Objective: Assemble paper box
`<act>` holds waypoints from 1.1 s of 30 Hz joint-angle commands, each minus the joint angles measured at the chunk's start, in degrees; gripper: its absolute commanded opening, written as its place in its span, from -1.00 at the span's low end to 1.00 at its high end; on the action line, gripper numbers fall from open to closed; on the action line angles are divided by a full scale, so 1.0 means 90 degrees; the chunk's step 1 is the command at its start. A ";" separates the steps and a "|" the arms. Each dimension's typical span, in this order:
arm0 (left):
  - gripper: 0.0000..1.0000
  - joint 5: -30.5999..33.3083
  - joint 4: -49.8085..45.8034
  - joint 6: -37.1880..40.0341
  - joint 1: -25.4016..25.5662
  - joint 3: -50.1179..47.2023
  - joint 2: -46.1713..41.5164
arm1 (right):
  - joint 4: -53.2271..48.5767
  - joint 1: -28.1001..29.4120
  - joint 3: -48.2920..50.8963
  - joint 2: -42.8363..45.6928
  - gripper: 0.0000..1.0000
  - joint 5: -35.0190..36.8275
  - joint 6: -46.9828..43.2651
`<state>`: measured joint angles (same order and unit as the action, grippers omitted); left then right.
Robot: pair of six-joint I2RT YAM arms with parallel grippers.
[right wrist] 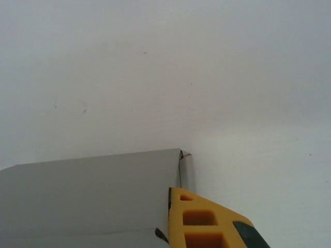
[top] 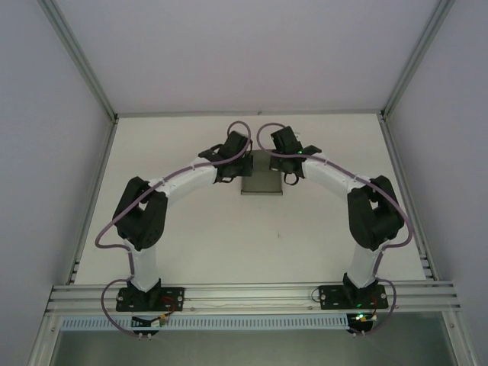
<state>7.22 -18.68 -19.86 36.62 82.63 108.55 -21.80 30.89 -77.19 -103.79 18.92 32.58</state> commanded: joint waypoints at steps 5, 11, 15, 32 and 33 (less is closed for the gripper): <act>-0.99 -0.0381 0.0865 -0.0285 0.0349 -0.0398 0.0274 | 0.1524 0.0396 0.0620 0.0002 -1.00 -0.0084 0.0354; -0.93 0.0073 0.1264 -0.0215 0.0427 -0.1535 -0.0220 | 0.2533 0.0442 0.1902 0.0388 -1.00 0.0213 -0.0212; -0.92 -0.0149 0.1418 -0.0272 0.0440 -0.1870 -0.0409 | 0.3345 0.0535 0.2609 0.0536 -1.00 0.0057 -0.0491; 0.00 0.0062 0.0618 -0.0264 0.0457 -0.1602 -0.1280 | 0.3087 0.0845 0.3034 0.0549 -1.00 0.0670 -0.0588; 0.10 0.0135 0.0528 -0.0278 0.0462 -0.1575 -0.1339 | 0.3056 0.0850 0.3044 0.0560 -1.00 0.0695 -0.0570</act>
<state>8.45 -11.81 -22.22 40.10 67.61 100.03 10.13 37.80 -51.94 -98.08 27.05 27.57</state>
